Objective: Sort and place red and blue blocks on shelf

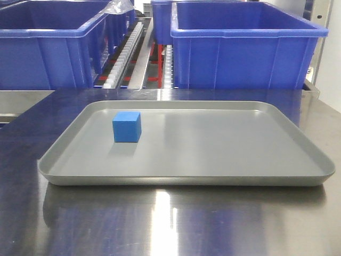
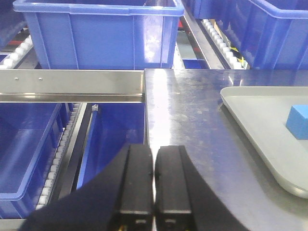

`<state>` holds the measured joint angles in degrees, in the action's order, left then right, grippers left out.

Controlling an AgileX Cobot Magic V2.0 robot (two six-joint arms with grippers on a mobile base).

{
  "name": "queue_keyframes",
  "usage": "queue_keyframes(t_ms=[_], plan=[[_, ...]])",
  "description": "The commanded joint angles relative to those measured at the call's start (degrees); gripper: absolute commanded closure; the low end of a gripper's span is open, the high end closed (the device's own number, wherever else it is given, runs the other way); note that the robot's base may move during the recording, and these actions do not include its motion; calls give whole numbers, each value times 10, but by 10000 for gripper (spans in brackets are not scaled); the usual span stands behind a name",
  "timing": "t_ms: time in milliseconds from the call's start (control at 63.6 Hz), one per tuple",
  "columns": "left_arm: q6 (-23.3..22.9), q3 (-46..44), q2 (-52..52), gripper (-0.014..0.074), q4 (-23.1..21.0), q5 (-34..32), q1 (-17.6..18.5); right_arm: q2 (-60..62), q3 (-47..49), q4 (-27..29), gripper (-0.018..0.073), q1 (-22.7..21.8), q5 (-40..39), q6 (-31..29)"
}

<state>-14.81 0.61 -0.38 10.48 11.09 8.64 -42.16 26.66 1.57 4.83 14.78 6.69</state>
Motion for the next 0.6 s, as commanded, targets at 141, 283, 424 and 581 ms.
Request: queue_keyframes(t_ms=[141,283,424,581], plan=[[-1,16,-12,472,1,-46,4,5,16,-6,502,-3,-43,-4],[-1,16,-12,472,1,-46,4,5,16,-6,502,-3,-43,-4],[-1,16,-12,472,1,-46,4,5,16,-6,502,-3,-43,-4],[-1,16,-8,472,1,-45,4,5,16,-6,502,-3,-43,-4]])
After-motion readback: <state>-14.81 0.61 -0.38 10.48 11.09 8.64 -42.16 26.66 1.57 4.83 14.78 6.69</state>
